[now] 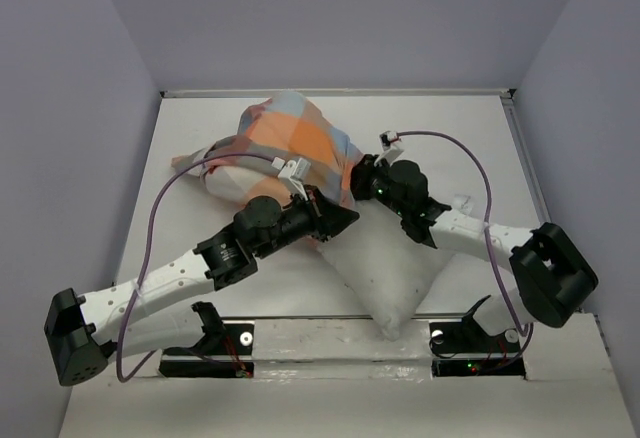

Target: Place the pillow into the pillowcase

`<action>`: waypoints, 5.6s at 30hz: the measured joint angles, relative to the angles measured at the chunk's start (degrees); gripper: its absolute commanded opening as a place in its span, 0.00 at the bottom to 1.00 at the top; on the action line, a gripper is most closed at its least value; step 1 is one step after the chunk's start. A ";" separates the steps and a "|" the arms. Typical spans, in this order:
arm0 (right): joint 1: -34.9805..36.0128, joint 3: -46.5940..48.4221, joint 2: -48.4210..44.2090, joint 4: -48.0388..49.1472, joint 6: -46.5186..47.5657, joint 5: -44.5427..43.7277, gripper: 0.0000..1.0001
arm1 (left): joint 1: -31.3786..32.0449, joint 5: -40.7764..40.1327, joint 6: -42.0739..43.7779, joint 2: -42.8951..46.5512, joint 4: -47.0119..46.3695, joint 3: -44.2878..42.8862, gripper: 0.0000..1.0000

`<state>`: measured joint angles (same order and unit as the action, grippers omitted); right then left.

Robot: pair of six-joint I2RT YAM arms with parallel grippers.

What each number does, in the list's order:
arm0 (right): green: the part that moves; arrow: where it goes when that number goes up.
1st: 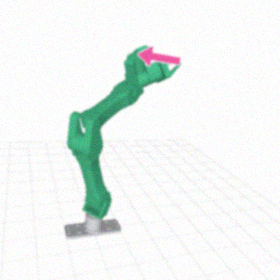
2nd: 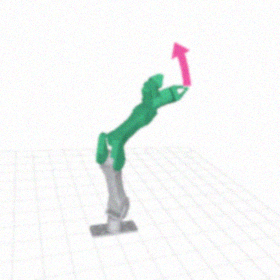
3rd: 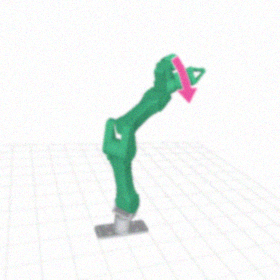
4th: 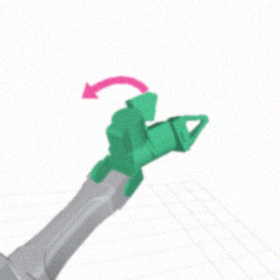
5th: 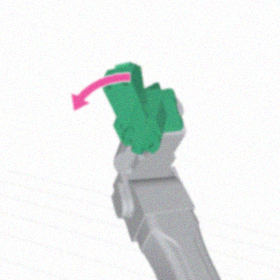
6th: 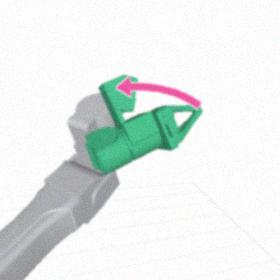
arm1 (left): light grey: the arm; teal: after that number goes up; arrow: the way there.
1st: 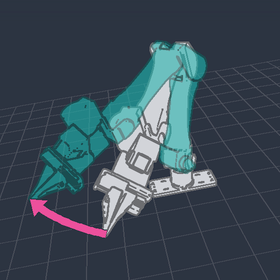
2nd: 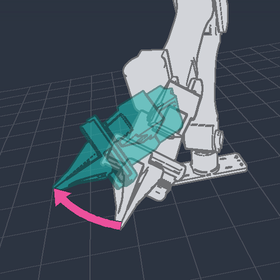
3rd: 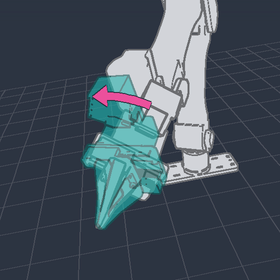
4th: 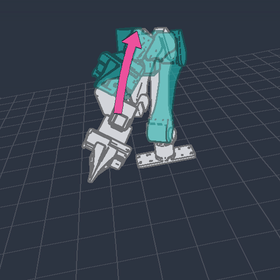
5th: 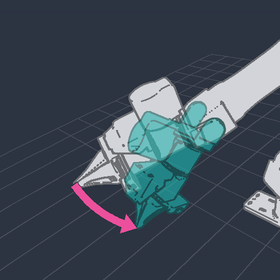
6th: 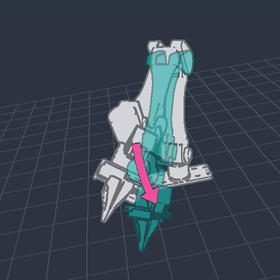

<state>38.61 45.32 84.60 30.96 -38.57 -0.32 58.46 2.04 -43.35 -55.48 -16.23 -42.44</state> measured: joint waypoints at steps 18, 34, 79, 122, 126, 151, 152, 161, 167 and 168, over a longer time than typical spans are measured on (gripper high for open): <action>-2.89 -2.82 -28.00 -31.01 13.68 -1.51 0.07 | -0.44 -16.87 15.98 -4.31 29.88 -30.97 0.99; -3.72 -3.17 -33.20 -39.63 16.76 -11.08 0.00 | -5.25 -26.56 40.44 -45.57 44.04 -56.70 0.87; -14.53 -2.21 -13.90 -15.06 10.47 41.59 0.00 | -10.71 -7.37 28.79 -37.31 26.36 -47.15 0.00; -20.50 -4.17 -5.27 -5.44 -4.90 9.97 0.27 | 1.14 -24.63 7.61 -1.20 10.86 -6.10 0.99; -22.53 0.31 -8.50 -15.13 -0.07 8.46 0.65 | 1.07 -29.31 5.14 5.75 15.17 2.62 0.99; -4.70 4.74 -28.63 -41.33 18.91 15.41 0.94 | -7.08 -42.58 24.30 -11.65 8.11 2.14 0.18; -2.49 4.74 -27.61 -41.33 19.61 14.05 0.96 | -7.74 -42.53 24.65 -11.63 7.80 2.14 0.07; 18.12 13.53 -10.67 -47.76 27.30 -7.82 1.00 | -8.31 -33.92 23.41 -6.75 7.45 2.34 0.00; 19.80 19.39 2.32 -49.79 28.20 -19.74 0.00 | -8.79 -27.74 20.22 -2.34 8.26 3.56 0.00; 19.80 20.13 3.87 -50.21 28.02 -22.34 0.00 | -8.61 -26.53 19.78 -1.81 8.35 3.58 0.00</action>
<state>58.41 65.45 88.47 -19.25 -10.55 -22.65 49.84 -24.49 -23.57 -57.30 -7.88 -38.85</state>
